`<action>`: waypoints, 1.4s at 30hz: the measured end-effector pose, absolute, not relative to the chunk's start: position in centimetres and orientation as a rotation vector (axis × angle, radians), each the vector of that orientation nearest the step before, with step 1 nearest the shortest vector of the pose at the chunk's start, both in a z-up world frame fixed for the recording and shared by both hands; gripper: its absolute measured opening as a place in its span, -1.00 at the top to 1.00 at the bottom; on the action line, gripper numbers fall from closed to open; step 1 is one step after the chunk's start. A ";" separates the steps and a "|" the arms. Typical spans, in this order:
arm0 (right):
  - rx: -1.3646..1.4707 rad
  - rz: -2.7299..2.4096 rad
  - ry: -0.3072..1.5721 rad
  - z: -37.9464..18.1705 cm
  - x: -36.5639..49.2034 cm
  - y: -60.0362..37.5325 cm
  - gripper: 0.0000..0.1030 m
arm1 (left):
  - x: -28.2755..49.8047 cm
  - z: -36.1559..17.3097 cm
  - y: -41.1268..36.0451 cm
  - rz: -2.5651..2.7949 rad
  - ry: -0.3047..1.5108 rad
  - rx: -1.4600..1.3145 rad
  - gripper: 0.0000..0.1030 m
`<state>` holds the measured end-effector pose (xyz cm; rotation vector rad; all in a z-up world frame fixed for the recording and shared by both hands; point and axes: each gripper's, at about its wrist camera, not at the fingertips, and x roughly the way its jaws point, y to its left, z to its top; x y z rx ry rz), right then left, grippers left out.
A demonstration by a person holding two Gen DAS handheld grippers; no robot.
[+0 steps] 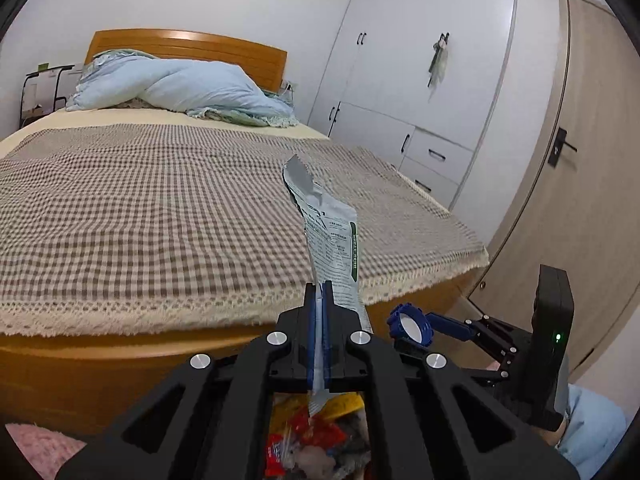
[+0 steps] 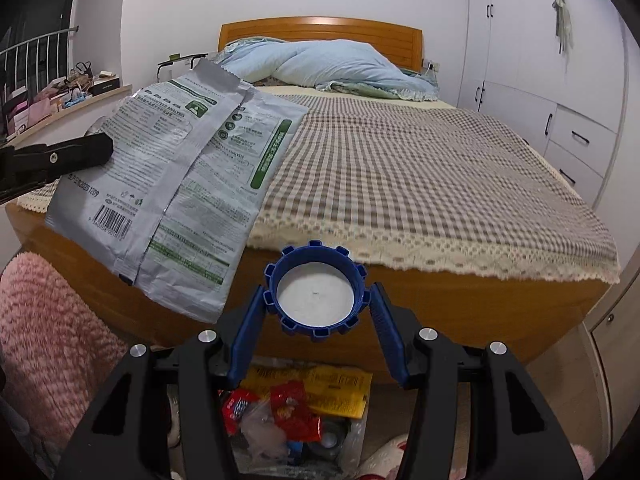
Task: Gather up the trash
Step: 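Carry the packet and blue cap with both grippers toward the floor trash bag, then lower the packet and cap into the trash bag with both grippers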
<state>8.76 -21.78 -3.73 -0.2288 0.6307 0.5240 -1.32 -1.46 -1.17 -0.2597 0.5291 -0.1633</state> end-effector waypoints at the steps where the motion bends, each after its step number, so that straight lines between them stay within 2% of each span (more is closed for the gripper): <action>1: -0.229 0.527 0.636 -4.0 8.5 -21.9 -0.01 | -1.6 -1.4 -1.6 -0.162 0.538 -0.255 1.00; 19: -0.235 0.543 0.736 -7.5 6.3 -23.3 -0.01 | -3.9 -6.1 -4.5 -0.240 0.699 -0.154 1.00; 42: -0.176 0.450 1.145 -17.0 10.9 -25.2 -0.01 | 1.8 -18.8 -8.4 -0.335 1.061 0.062 1.00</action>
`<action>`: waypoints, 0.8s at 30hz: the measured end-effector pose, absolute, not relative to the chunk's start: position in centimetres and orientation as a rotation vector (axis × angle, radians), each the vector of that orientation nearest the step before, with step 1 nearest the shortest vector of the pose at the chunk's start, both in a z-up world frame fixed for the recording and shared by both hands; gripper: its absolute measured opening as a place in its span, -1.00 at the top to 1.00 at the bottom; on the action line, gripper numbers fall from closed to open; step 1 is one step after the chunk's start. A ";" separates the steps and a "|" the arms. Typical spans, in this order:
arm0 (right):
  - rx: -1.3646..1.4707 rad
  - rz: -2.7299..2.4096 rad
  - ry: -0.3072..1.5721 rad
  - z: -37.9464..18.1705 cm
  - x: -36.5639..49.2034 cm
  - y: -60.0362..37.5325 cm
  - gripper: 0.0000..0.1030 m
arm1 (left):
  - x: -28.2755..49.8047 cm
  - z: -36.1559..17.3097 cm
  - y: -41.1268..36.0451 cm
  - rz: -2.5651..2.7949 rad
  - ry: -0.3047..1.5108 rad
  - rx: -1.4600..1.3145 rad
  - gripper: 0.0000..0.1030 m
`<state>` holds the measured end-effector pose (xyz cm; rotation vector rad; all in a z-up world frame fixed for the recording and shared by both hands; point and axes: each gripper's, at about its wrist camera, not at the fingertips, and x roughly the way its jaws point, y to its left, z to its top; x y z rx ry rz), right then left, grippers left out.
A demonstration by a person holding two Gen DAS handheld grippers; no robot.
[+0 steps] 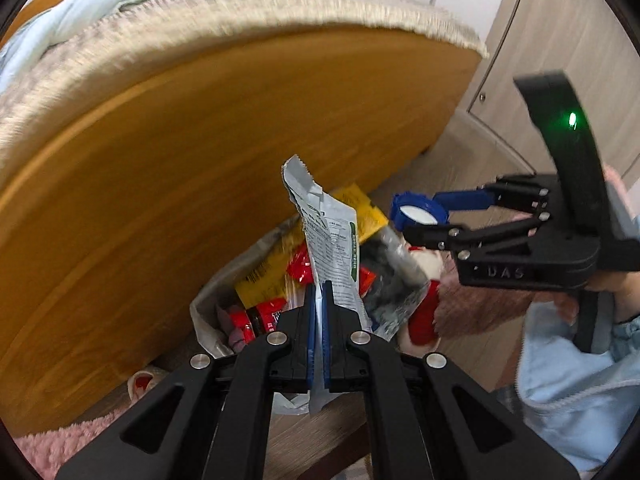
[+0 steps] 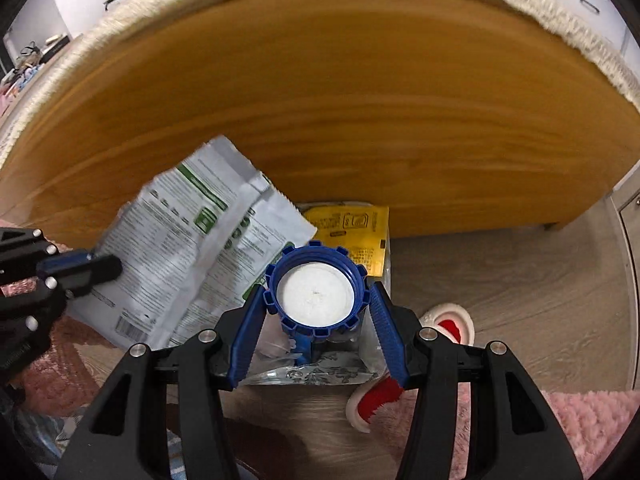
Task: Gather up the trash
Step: 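Lower the packet and cap into the trash bag with both grippers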
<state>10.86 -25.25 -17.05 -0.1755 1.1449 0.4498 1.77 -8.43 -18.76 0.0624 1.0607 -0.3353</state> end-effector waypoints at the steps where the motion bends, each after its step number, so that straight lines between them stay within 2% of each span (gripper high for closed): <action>1: -0.174 0.447 1.158 -17.4 11.2 -25.4 -0.01 | 2.1 -19.4 -8.6 -0.336 1.073 0.066 1.00; 13: -0.215 0.419 1.289 -21.2 13.2 -23.6 -0.01 | 5.1 -23.6 -8.8 -0.306 1.182 0.026 1.00; 24: -0.256 0.342 1.528 -26.1 14.0 -24.3 -0.01 | 6.8 -27.3 -8.1 -0.242 1.273 0.020 0.99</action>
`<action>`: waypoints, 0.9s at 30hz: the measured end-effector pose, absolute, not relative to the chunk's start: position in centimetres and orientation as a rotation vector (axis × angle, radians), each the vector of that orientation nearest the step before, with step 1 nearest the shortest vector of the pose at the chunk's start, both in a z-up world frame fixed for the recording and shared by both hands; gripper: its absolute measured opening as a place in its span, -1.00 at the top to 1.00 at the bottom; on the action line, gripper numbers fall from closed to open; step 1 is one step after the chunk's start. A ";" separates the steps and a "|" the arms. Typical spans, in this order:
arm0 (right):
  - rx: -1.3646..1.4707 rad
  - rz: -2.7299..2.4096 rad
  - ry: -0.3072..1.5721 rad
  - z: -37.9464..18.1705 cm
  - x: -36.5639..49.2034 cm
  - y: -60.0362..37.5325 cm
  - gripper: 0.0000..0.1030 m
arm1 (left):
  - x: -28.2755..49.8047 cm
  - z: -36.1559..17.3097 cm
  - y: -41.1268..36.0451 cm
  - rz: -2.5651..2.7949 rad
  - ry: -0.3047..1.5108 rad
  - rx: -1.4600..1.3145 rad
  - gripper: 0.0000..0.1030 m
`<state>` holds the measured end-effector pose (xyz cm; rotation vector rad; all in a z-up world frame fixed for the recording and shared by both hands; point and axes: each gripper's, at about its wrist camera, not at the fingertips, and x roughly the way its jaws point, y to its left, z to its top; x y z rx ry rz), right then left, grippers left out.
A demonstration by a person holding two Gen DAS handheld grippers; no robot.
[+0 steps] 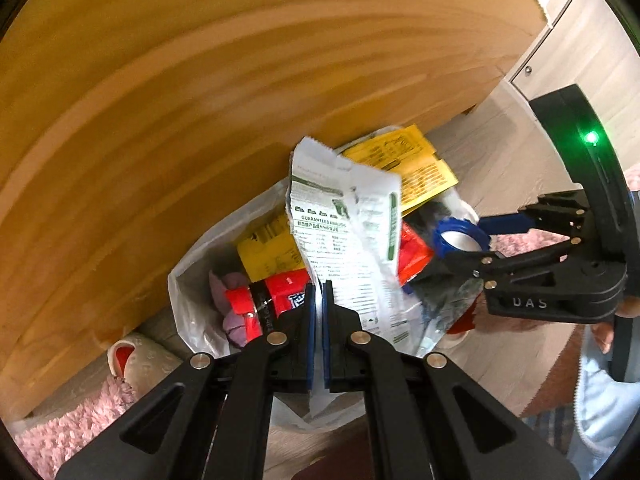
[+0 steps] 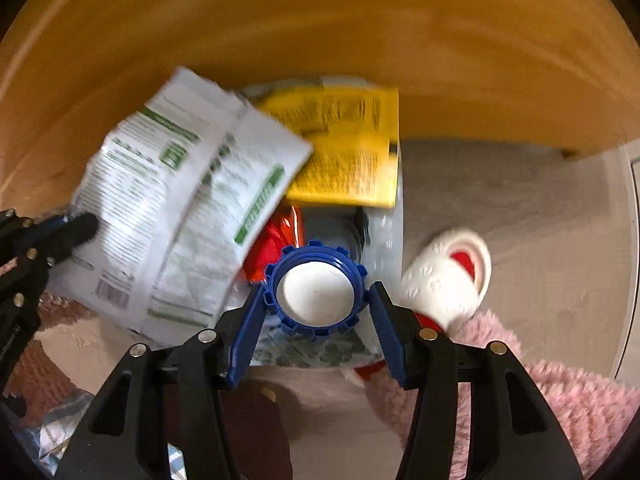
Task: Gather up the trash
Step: 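Lower the packet and cap into the trash bag with both grippers, then open the left gripper to drop the packet while the right releases the cap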
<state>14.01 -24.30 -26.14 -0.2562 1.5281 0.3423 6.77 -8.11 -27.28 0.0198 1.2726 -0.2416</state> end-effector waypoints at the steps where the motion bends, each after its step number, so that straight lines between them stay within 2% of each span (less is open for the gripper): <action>1: -0.257 0.338 1.546 -26.5 14.1 -24.4 -0.01 | 6.8 -27.6 -8.0 -0.238 1.279 0.022 0.99; 7: -0.242 0.332 1.571 -27.1 14.3 -25.0 -0.02 | 6.8 -29.0 -8.1 -0.210 1.316 0.049 0.95; 9: -0.245 0.336 1.585 -27.3 14.4 -24.8 -0.02 | 6.9 -29.6 -8.1 -0.196 1.335 0.061 0.85; 14: -0.237 0.330 1.610 -28.0 14.6 -24.0 -0.03 | 7.1 -30.7 -7.1 -0.163 1.380 0.028 0.78; 16: -0.225 0.329 1.596 -27.7 14.6 -24.1 -0.18 | 7.1 -30.9 -6.7 -0.147 1.392 0.010 0.76; 19: -0.217 0.327 1.580 -27.5 14.8 -24.2 -0.21 | 7.0 -30.9 -6.2 -0.130 1.397 -0.009 0.73; 22: -0.208 0.320 1.575 -27.2 14.9 -24.2 -0.21 | 7.0 -30.6 -5.7 -0.113 1.391 -0.012 0.49; 25: -0.202 0.312 1.561 -26.7 14.8 -24.2 -0.32 | 7.0 -29.9 -5.5 -0.100 1.368 -0.015 0.23; 26: -0.201 0.312 1.553 -26.6 14.8 -24.3 -0.35 | 6.9 -29.6 -5.5 -0.096 1.361 -0.015 0.05; 27: -0.204 0.313 1.545 -26.6 14.8 -24.4 -0.40 | 6.8 -29.3 -5.4 -0.094 1.349 -0.015 0.00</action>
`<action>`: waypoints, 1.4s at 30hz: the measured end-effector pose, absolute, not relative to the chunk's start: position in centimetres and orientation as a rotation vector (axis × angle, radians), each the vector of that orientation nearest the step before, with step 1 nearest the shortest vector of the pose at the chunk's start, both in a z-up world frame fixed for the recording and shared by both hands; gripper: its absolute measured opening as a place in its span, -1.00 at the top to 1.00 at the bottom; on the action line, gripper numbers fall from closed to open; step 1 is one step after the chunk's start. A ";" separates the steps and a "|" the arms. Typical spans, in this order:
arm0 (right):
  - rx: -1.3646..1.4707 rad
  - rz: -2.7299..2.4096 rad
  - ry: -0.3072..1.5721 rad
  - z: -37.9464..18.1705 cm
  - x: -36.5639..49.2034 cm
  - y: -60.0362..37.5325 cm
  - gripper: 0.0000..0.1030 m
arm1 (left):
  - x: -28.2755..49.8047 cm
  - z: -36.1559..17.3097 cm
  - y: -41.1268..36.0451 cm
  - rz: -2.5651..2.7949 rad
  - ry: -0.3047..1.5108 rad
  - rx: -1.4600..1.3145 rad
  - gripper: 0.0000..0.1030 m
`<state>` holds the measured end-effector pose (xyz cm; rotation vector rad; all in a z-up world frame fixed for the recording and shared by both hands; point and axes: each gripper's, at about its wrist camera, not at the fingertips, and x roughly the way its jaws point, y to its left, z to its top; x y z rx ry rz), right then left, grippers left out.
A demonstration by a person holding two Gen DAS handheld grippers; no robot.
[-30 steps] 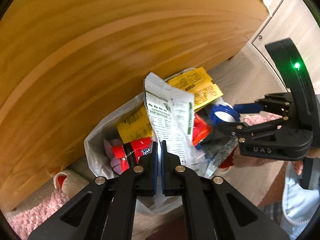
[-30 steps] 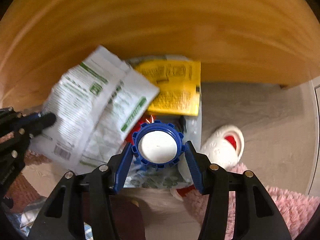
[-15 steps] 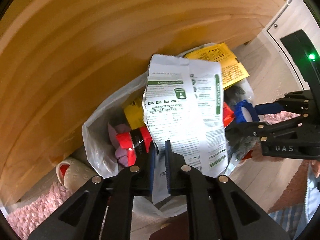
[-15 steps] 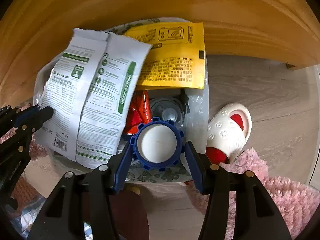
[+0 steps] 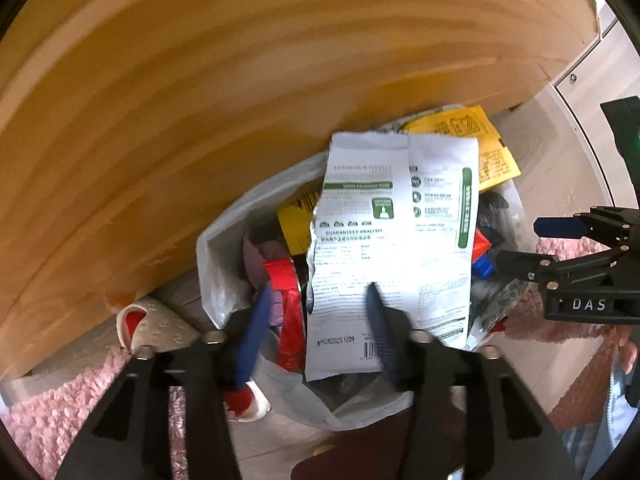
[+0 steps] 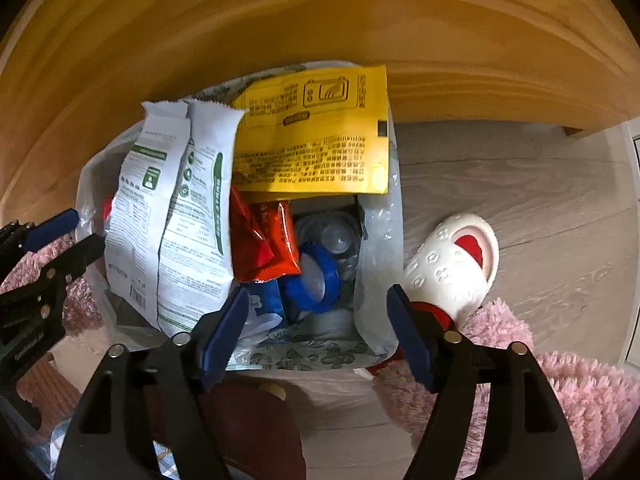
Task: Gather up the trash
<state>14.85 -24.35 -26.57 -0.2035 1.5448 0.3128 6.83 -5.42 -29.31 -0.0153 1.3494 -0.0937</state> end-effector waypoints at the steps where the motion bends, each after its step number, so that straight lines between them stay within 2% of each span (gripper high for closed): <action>1: -0.208 0.313 1.536 -26.4 14.8 -24.3 -0.42 | 6.8 -28.9 -5.4 -0.092 1.341 -0.014 -0.06; 3: -0.220 0.317 1.522 -26.1 14.7 -24.1 -0.50 | 6.6 -28.5 -5.4 -0.088 1.331 -0.015 -0.22; 7: -0.239 0.322 1.504 -25.4 14.3 -23.7 -0.67 | 6.5 -28.2 -5.2 -0.085 1.336 -0.038 -0.31; 9: -0.245 0.321 1.491 -25.0 14.2 -23.6 -0.72 | 6.3 -28.1 -4.9 -0.077 1.337 -0.052 -0.52; 10: -0.244 0.320 1.484 -24.7 14.0 -23.6 -0.74 | 6.2 -28.0 -4.9 -0.076 1.333 -0.058 -0.55; 12: -0.243 0.317 1.474 -24.4 13.9 -23.6 -0.80 | 6.1 -27.8 -4.9 -0.078 1.330 -0.071 -0.88; 42: -0.197 0.331 1.333 -18.6 10.6 -24.7 -0.83 | 2.4 -24.1 -4.0 -0.118 1.265 -0.148 -0.85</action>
